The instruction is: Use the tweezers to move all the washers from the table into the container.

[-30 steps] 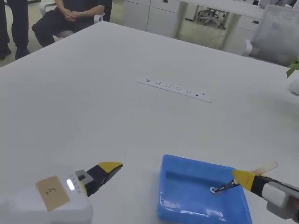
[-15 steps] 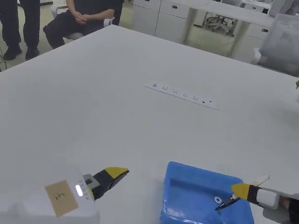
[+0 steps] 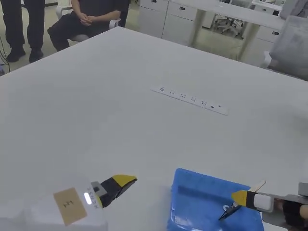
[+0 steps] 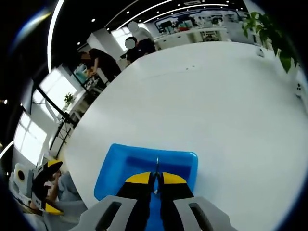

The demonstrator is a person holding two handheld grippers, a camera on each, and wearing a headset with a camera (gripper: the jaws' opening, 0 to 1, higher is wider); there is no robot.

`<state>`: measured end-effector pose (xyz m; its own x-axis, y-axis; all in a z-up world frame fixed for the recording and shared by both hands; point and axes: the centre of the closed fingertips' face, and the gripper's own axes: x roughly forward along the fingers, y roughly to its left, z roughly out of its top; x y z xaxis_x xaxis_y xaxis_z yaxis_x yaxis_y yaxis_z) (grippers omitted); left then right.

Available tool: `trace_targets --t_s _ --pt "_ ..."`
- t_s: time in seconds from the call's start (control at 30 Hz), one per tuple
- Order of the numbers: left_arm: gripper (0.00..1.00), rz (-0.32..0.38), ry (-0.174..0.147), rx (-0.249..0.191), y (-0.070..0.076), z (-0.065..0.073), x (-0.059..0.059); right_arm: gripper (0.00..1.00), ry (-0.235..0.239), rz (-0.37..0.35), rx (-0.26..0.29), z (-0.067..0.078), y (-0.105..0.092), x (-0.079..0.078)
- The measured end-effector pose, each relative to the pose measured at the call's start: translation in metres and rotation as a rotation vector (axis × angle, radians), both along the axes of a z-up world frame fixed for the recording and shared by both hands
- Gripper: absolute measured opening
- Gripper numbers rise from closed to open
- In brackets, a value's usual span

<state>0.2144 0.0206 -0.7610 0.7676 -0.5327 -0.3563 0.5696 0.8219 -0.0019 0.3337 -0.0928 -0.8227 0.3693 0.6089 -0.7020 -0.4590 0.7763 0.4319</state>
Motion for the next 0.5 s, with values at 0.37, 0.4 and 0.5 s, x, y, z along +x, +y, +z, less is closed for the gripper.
trace_targets --t_s 0.37,0.4,0.5 --pt "0.69 0.000 0.001 -0.003 0.0005 0.0003 0.0001 0.03 -0.067 0.055 -0.060 -0.0018 0.0048 0.0039" --pt "0.69 0.001 0.002 -0.002 0.0006 0.0001 0.0000 0.03 -0.086 0.069 -0.075 -0.0018 0.0037 0.0047" --pt "0.69 0.005 0.000 -0.002 0.0017 0.0005 0.0004 0.03 -0.098 0.084 -0.065 0.0032 0.0063 -0.0003"
